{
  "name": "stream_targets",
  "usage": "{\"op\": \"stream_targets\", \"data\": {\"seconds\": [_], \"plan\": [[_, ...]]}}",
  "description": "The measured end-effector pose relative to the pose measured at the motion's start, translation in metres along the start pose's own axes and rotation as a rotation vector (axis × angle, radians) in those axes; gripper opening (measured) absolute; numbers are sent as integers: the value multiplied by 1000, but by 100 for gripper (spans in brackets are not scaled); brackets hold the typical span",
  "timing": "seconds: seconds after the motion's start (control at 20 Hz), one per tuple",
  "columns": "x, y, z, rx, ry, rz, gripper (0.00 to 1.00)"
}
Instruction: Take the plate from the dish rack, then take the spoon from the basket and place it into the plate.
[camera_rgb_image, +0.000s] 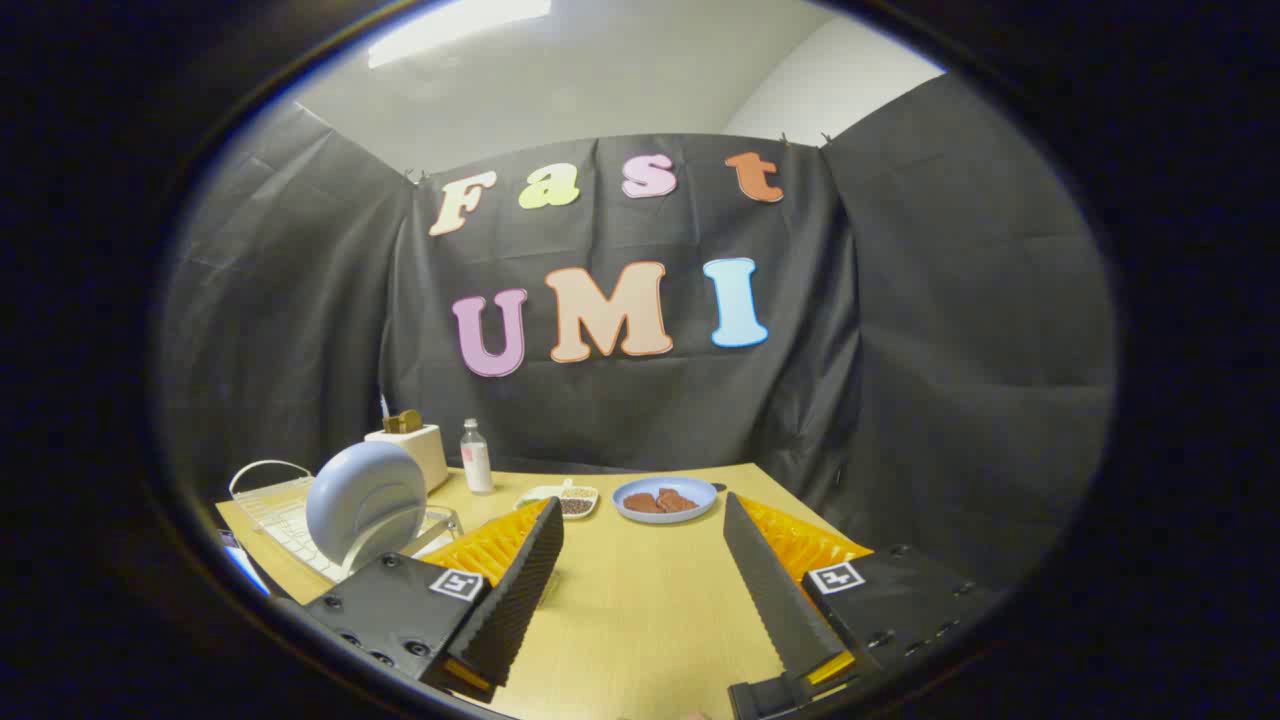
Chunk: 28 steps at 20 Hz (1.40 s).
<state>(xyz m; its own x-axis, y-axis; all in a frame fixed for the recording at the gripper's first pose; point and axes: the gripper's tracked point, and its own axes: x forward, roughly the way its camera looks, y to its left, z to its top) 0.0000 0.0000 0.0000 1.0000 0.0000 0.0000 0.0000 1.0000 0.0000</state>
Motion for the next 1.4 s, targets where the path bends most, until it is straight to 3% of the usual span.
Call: {"op": "stream_targets", "data": {"seconds": [1.4], "plan": [[1,27,-17,-2,45,35,100]]}}
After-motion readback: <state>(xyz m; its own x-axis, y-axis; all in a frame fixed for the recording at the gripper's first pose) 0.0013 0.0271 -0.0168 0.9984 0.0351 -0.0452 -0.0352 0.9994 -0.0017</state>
